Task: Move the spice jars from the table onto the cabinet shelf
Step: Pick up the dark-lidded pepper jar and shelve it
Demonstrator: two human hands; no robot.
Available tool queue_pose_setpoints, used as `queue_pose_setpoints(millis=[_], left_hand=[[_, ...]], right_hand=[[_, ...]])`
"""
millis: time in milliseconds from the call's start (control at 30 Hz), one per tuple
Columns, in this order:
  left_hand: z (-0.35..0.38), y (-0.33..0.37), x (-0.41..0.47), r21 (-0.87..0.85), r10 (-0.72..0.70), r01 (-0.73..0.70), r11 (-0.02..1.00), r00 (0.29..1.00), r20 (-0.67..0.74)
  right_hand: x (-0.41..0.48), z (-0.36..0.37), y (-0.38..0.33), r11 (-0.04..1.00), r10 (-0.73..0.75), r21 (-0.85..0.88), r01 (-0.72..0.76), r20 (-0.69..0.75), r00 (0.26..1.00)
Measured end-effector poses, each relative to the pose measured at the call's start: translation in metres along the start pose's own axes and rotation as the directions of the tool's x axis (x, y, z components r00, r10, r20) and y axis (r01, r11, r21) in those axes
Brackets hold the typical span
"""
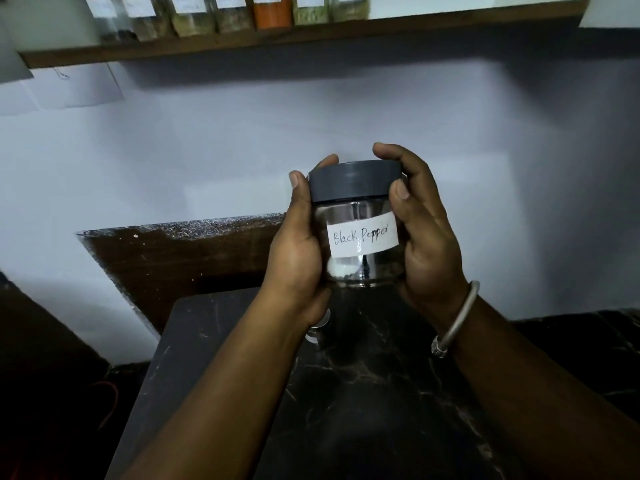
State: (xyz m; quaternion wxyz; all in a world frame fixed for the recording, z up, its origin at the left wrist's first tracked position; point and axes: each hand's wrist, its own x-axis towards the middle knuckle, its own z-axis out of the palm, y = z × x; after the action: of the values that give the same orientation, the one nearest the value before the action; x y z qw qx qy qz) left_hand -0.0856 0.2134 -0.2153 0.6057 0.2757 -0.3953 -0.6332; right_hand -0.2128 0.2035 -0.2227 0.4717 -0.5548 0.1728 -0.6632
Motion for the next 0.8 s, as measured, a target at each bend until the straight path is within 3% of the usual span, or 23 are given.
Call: queue_pose_setpoints(millis=[533,800], left_hand=[[0.022,0.011,-0.007,-0.055,0.008,-0.005,0.998,0.998,0.056],[0.018,0.01,0.001,-0.029,-0.021,0.023,0.999,0.997,0.072]], right_hand=[[0.0,0.008,-0.02,0.995,-0.029,0.096,0.032,-0.036,0.999],[0.004,0.006,-0.022,0.998,0.008,0.065,-0.004,-0.058,0.998]])
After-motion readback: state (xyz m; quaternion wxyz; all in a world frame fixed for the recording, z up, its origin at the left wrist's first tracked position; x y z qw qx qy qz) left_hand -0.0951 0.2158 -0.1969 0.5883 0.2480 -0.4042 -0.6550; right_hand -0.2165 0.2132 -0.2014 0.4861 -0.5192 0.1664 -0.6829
